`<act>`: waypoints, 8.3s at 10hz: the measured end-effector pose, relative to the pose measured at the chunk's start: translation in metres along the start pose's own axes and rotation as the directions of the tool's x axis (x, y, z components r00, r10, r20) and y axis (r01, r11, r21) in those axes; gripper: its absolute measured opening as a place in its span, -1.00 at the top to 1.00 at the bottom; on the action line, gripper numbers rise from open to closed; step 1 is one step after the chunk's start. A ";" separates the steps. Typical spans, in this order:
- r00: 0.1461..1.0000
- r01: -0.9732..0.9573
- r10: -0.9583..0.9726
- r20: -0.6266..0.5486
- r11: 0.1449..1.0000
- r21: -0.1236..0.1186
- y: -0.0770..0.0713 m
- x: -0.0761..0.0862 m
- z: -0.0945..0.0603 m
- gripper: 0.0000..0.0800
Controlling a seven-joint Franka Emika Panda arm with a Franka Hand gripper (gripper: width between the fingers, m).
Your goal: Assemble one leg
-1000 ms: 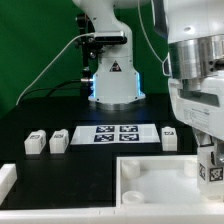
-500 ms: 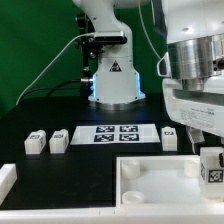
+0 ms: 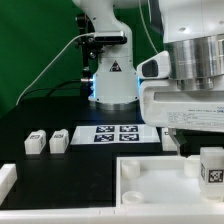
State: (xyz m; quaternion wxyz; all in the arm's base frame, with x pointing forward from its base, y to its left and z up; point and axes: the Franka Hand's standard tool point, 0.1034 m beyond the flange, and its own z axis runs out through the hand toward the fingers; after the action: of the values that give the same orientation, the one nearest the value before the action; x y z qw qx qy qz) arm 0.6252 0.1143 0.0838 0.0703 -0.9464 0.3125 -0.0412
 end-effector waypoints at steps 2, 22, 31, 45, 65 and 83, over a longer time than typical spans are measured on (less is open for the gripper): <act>0.935 0.354 -0.354 0.001 0.934 -0.041 -0.009 -0.005 -0.002 -0.62; 0.626 -0.780 0.780 -0.029 0.626 0.001 -0.016 -0.008 0.011 -0.30; 0.905 0.424 -0.425 0.000 0.902 -0.081 -0.009 0.001 0.007 -0.62; 0.453 -0.891 0.891 -0.032 0.452 -0.038 -0.001 0.003 0.010 0.27; 0.999 -0.042 0.041 -0.018 0.996 -0.074 -0.002 0.001 0.011 0.27; 0.979 -0.205 0.205 -0.018 0.978 -0.027 -0.006 0.002 0.011 -0.61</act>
Offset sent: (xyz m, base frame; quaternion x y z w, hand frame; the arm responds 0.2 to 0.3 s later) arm 0.0137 0.0349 -0.0137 -0.0659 -0.0390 -0.5402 0.8380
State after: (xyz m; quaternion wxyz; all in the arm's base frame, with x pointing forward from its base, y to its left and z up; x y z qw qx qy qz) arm 0.6322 0.1190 0.0740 0.0581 -0.9098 0.4094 -0.0365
